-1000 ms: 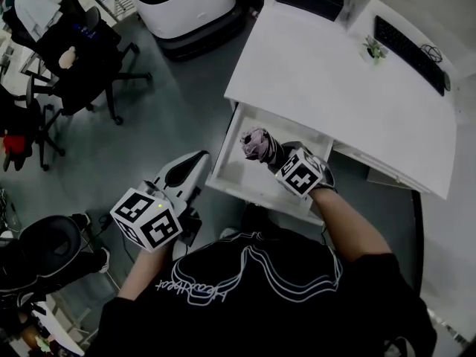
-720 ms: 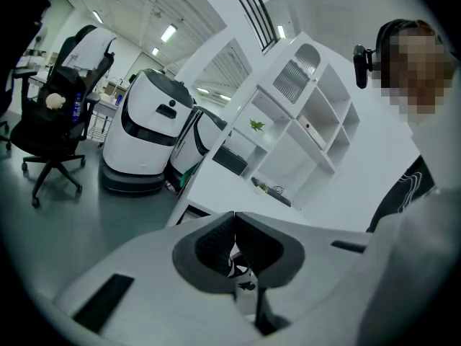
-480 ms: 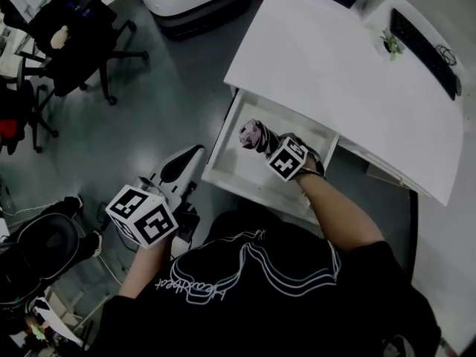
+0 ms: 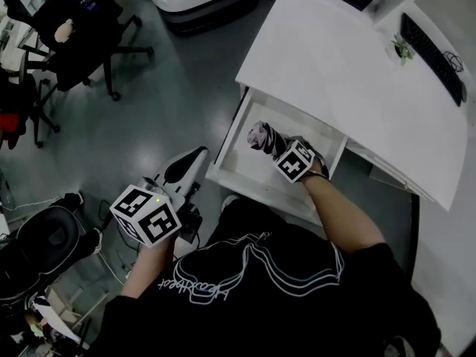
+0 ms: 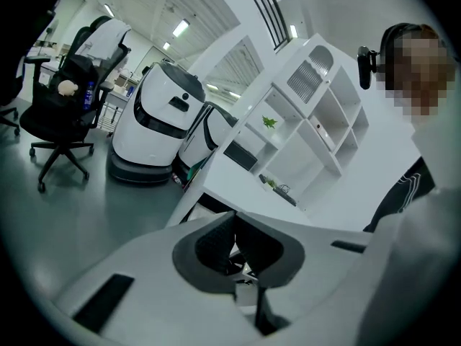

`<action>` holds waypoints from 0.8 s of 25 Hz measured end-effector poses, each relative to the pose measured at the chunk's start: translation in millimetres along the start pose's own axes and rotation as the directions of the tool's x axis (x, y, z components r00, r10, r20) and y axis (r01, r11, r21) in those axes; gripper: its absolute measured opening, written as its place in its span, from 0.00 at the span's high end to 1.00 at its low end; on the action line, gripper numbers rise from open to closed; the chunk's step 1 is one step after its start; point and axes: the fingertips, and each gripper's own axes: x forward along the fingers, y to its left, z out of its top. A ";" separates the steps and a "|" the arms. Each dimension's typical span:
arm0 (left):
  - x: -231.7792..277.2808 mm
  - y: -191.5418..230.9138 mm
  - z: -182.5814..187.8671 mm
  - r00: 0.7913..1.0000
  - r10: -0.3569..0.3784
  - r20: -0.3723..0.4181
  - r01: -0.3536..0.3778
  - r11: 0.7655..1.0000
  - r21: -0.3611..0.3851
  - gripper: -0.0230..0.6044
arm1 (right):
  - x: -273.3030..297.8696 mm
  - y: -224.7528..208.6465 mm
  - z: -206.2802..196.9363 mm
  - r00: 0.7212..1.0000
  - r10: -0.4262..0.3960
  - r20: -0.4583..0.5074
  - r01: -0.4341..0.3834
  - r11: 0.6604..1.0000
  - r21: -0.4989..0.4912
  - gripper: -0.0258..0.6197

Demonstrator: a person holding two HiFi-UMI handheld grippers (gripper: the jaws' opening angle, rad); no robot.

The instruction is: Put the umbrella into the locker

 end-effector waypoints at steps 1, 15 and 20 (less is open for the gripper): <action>0.1 0.8 0.2 1.000 -0.001 -0.001 0.001 1.000 -0.006 0.95 | 0.8 0.5 -0.3 1.000 0.005 0.006 -0.005 1.000 0.014 0.54; -2.7 -29.1 25.1 0.990 -0.124 -0.069 0.129 0.988 0.086 0.95 | -111.1 -10.7 35.3 0.899 -0.015 0.438 -0.150 0.929 0.340 0.34; -4.1 -72.9 42.3 0.971 -0.227 -0.078 0.236 0.962 0.139 0.95 | -243.8 12.5 78.9 0.676 -0.060 0.734 -0.234 0.927 0.291 0.61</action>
